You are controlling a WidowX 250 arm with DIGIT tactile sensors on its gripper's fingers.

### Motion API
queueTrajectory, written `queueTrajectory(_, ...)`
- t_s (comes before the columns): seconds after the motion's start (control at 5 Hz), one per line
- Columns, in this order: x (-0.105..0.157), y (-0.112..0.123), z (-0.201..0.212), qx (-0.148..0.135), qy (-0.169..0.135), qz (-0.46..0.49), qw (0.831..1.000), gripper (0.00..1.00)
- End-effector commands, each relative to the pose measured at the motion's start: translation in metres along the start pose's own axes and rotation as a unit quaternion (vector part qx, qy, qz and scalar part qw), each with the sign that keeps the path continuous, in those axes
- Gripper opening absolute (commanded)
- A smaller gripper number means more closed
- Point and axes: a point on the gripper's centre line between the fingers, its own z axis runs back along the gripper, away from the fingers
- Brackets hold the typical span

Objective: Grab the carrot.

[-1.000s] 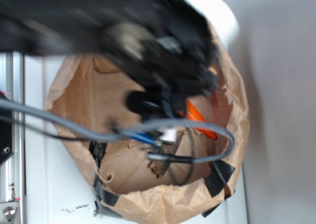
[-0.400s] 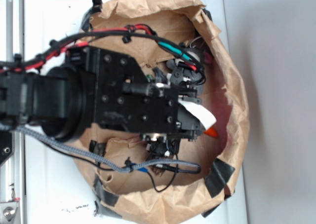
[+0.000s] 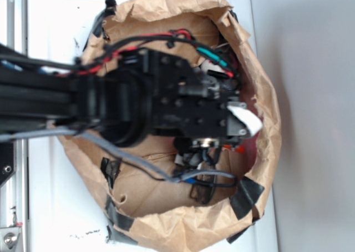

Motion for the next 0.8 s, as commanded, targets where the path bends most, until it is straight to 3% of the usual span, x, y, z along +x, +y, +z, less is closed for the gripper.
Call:
queueTrajectory(0.0,0.001,0.008,0.003,0.03,-0.028,0.009,0.999,0.0)
queueTrajectory(0.2,-0.005,0.01,0.024,0.011,-0.041,0.006,0.999,0.0)
queueTrajectory(0.4,-0.016,0.016,0.074,-0.038,-0.094,0.016,0.995,0.0)
queueTrajectory(0.6,-0.033,0.021,0.124,-0.08,-0.115,0.023,0.99,0.0)
